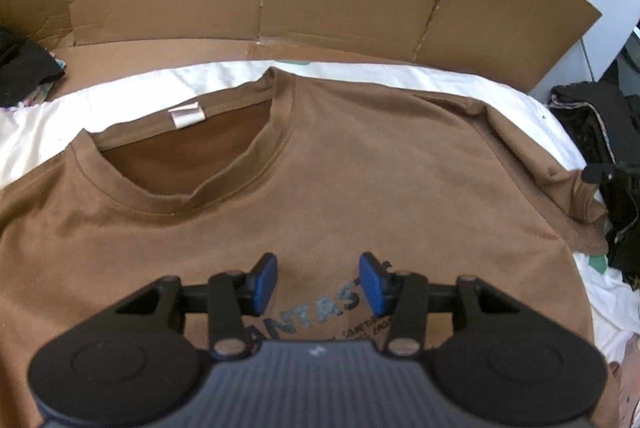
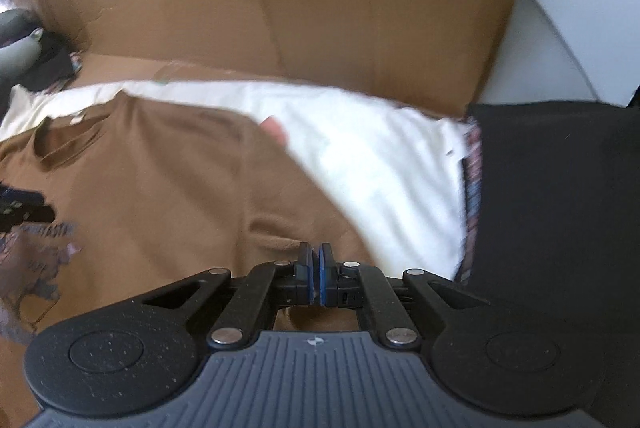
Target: Fold clothes
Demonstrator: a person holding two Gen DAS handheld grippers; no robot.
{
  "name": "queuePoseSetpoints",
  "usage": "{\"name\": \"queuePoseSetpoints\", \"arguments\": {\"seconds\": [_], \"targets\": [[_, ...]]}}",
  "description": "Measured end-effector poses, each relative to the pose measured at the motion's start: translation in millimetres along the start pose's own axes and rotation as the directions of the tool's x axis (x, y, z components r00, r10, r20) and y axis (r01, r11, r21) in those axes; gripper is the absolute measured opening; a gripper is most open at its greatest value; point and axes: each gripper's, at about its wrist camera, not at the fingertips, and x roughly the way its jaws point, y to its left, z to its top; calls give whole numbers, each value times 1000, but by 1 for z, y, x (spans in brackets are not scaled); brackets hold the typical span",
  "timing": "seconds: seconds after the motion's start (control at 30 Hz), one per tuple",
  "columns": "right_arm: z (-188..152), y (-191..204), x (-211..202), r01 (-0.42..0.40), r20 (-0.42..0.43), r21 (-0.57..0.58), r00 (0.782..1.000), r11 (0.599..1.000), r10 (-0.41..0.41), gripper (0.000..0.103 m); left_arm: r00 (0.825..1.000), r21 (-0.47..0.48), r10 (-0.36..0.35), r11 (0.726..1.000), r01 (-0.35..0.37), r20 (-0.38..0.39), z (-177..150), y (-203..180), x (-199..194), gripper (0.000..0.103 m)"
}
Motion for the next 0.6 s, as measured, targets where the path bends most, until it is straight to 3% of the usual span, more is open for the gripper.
{"name": "queuePoseSetpoints", "arguments": {"seconds": [0.6], "targets": [[34, -52, 27, 122, 23, -22, 992, 992, -122, 1, 1000, -14, 3, 1000, -3, -8, -1, 2, 5, 48]]}}
